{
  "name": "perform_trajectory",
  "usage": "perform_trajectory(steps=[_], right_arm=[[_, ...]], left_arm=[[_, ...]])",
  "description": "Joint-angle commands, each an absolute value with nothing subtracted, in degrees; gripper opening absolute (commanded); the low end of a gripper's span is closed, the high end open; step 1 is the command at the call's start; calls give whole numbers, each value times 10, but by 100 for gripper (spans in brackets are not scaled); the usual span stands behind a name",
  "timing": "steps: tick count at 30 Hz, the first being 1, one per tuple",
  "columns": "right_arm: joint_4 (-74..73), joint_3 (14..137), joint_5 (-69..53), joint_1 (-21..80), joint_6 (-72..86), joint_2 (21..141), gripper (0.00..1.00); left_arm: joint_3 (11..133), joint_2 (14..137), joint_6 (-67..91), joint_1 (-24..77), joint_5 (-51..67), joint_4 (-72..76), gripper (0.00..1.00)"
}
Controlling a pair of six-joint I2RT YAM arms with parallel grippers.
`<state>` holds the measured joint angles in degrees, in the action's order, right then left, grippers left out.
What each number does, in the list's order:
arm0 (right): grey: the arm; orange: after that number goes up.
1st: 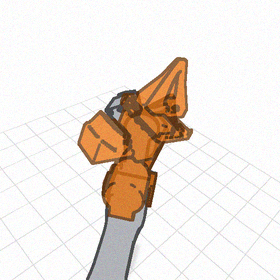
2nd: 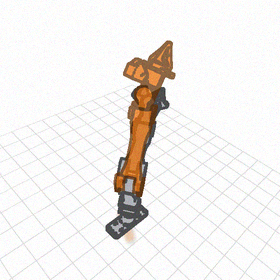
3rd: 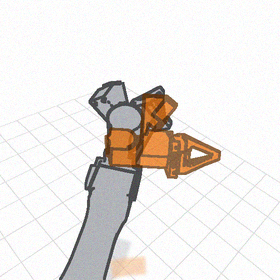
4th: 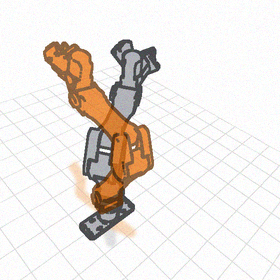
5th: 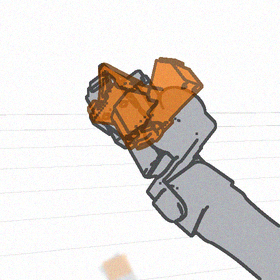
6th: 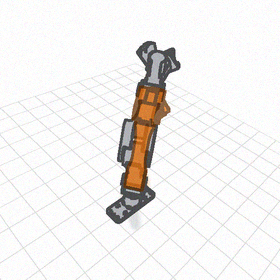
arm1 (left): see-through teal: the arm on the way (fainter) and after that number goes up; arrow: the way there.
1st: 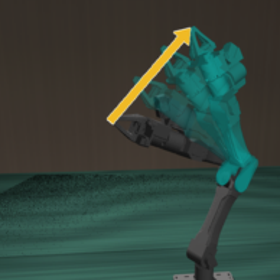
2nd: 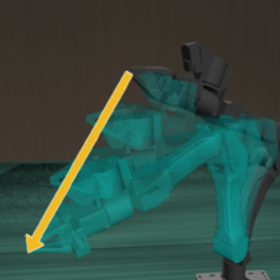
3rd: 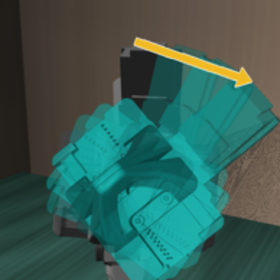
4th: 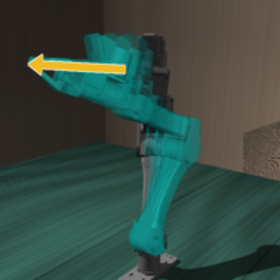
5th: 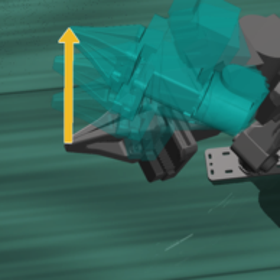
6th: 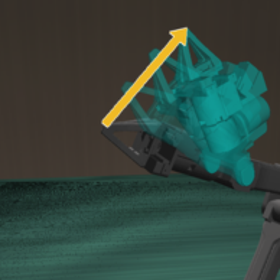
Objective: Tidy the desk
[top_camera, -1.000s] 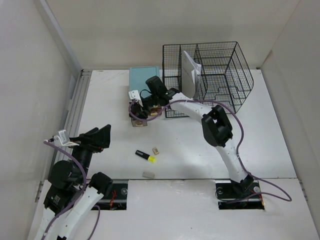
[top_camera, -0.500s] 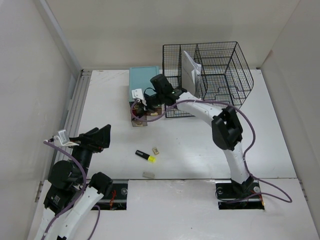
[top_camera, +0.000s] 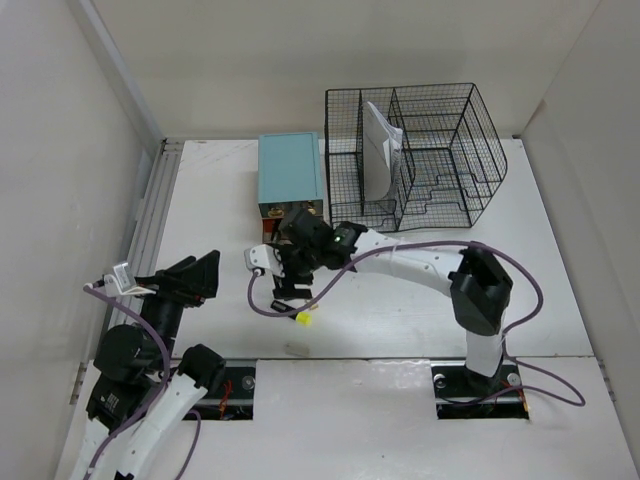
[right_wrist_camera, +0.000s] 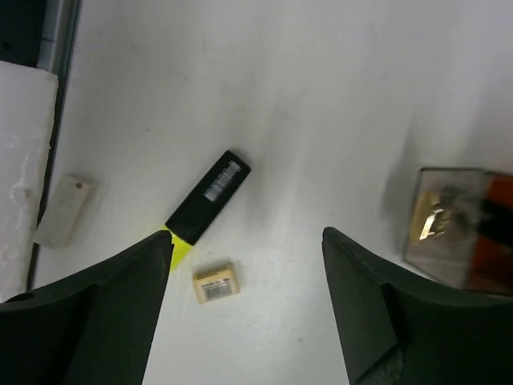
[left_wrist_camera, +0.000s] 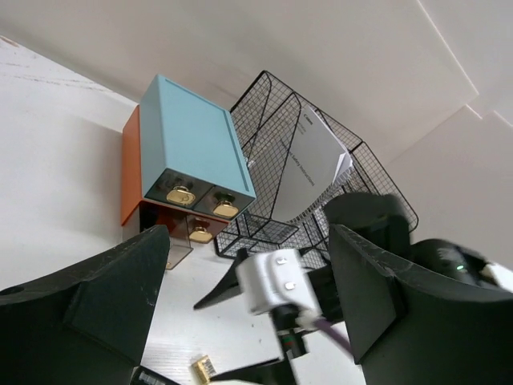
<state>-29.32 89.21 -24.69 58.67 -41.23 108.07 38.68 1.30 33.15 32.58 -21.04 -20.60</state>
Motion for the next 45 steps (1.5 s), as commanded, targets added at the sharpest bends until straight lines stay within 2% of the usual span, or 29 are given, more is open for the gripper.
perform_trajectory(steps=[1,4,8,17,23,45], right_arm=[[-304,881,-202,593,-295,1106,81],[-255,849,-156,613,-206,1104,82],[-168,817,-36,638,-121,1086,82],[-214,925,-36,651,-35,1177,81],[-236,954,52,657,3,1215,79],[-306,948,37,690,4,1199,70]], left_arm=[[386,-13,331,329,-209,-190,78],[386,-29,331,329,-214,-190,78],[381,-41,331,329,-214,-190,78],[381,-47,331,329,-214,-190,78],[381,-57,326,329,-214,-190,78],[381,-68,326,329,-214,-190,78]])
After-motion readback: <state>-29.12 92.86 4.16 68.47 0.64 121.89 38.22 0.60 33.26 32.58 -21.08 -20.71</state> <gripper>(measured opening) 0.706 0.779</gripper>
